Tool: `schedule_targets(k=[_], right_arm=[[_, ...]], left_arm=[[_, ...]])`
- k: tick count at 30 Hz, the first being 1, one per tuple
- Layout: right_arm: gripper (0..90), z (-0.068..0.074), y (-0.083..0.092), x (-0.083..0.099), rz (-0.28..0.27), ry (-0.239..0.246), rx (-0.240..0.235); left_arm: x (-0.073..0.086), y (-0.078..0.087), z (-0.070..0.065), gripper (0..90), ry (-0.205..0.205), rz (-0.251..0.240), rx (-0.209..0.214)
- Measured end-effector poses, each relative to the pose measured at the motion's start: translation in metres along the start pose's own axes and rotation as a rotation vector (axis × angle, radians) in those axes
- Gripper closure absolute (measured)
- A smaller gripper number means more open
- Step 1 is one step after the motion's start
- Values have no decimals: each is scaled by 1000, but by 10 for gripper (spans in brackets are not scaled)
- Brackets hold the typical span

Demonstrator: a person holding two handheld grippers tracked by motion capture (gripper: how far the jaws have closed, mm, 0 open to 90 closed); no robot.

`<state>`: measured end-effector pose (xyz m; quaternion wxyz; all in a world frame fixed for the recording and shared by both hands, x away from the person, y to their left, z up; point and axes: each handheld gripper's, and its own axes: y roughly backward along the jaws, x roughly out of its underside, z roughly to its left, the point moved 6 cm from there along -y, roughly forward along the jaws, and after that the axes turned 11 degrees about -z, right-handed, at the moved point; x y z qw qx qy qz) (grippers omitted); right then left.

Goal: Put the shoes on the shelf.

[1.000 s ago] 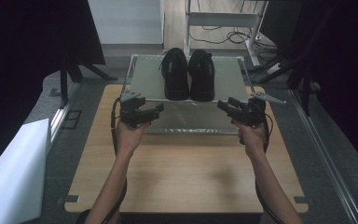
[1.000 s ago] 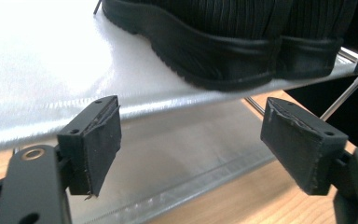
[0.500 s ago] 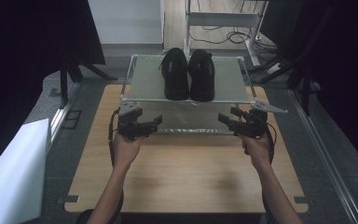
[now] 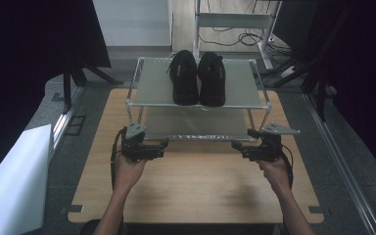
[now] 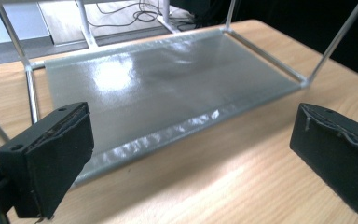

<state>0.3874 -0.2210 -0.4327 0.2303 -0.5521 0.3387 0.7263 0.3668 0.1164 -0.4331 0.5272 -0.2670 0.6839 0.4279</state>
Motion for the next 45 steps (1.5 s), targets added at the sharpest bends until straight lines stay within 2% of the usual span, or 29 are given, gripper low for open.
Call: schedule_targets(k=[3, 6, 11, 19, 25, 32, 38, 45], right_arm=[[97, 0, 5, 8, 30, 21, 1], [65, 0, 12, 15, 49, 25, 1], [0, -2, 24, 24, 71, 38, 16], [0, -1, 36, 43, 117, 43, 39], [0, 4, 36, 65, 150, 36, 17], [0, 4, 31, 91, 195, 52, 22], [0, 2, 26, 110, 246, 90, 32], [0, 2, 21, 127, 310, 123, 25]], left_arm=[[7, 4, -2, 0, -14, 20, 4], [15, 9, -3, 0, -11, 39, 9], [30, 18, -4, 0, 9, 38, 28], [55, 30, -11, 0, -2, 37, 41], [71, 30, -14, 0, -19, 52, 35], [95, 24, -18, 0, -36, 113, 26], [114, 17, -20, 0, -66, 186, 15], [129, 8, -24, 0, -96, 251, 19]])
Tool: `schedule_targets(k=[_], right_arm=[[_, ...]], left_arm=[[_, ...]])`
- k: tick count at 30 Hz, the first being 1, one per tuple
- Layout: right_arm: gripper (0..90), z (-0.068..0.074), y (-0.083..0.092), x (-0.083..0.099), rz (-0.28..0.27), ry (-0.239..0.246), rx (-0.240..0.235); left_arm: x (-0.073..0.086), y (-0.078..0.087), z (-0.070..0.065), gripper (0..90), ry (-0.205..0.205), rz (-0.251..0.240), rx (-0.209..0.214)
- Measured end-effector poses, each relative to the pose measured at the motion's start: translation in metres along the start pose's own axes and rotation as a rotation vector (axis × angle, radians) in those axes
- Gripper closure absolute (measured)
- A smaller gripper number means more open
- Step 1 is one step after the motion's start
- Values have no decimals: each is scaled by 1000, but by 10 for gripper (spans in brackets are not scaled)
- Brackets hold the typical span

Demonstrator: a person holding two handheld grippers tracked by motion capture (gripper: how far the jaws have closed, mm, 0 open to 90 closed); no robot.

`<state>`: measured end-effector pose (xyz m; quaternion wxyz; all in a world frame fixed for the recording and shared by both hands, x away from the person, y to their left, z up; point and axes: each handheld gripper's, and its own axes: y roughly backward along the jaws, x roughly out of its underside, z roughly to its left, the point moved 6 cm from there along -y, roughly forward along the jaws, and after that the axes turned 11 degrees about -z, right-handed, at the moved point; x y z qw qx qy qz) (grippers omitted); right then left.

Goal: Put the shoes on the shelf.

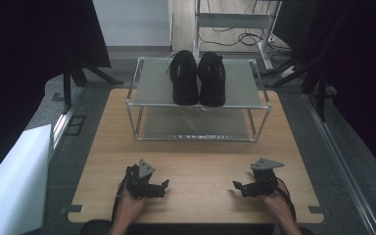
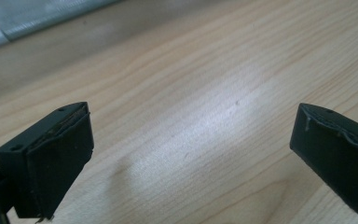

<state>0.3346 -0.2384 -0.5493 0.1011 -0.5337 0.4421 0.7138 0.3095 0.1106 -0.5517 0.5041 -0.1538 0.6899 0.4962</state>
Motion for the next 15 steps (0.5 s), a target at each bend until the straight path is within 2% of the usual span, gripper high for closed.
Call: schedule_targets(k=[9, 15], right_arm=[[0, 3, -8, 10, 61, 25, -16], [0, 3, -11, 10, 56, 42, -7]], left_arm=[[10, -9, -5, 0, -28, 75, 2], [10, -10, -4, 0, -14, 81, 0]])
